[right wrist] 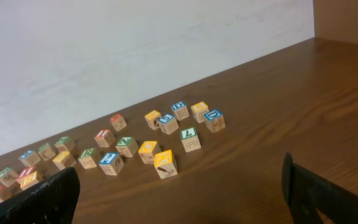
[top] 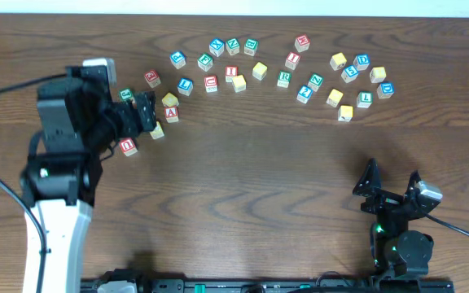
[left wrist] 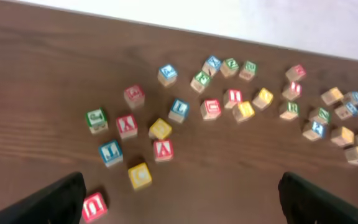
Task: Spell out CORL
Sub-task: 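Reach the left gripper forward to the yellow C block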
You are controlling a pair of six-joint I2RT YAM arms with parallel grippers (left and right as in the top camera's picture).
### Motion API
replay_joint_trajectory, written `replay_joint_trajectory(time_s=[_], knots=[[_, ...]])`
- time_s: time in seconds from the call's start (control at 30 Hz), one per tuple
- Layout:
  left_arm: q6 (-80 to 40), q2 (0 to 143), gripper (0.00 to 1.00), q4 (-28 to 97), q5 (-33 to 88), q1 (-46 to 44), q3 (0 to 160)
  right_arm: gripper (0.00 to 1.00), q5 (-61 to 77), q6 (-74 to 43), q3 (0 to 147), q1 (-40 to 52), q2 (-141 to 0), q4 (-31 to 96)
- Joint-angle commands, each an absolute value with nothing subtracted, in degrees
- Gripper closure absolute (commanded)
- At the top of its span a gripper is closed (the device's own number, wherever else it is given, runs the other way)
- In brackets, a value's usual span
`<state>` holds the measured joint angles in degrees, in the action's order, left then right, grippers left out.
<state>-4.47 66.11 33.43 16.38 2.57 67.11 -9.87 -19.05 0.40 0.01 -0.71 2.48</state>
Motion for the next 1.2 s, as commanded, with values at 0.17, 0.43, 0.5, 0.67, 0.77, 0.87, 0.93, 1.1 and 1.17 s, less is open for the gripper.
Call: replay_joint_trajectory(time_s=[0.17,0.43,0.5,0.67,0.77,0.87,0.93,1.1,1.17], knots=[[-4.1,69.5,0.02,38.1,17.9,2.8,76.3,0.01,-0.8,-18.2,0.3,-0.3,-0.5,1.3],[-4.1,69.9,0.02,38.6,16.9,2.8,76.3,0.01,3.6,-18.1,1.4,-0.3,-0.6,-1.4],[-4.1,69.9,0.02,38.7,16.9,2.8,76.3,0.01,3.6,-18.1,2.5,-0.3,-1.0,-1.8],[-4.1,70.0,0.02,40.1,16.9,2.8,76.3,0.01,3.6,-16.3,6.9,-0.3,-5.1,-2.0],[-4.1,70.0,0.02,40.0,16.9,2.8,76.3,0.01,4.0,-15.6,11.4,-0.3,-10.0,-2.5],[-4.4,70.0,0.02,39.6,17.1,2.8,76.3,0.01,6.0,-13.9,17.5,-0.3,-16.7,-2.6],[-5.1,70.0,0.02,39.9,17.6,2.8,76.3,0.01,6.9,-12.4,21.6,-0.3,-21.6,-2.3],[-5.2,70.0,0.02,41.8,17.6,2.8,76.3,0.01,8.4,-11.6,34.5,-0.4,-36.1,2.0],[-5.2,70.0,0.02,42.7,17.5,2.8,76.3,0.01,10.5,-10.4,39.5,-0.4,-41.0,4.9]])
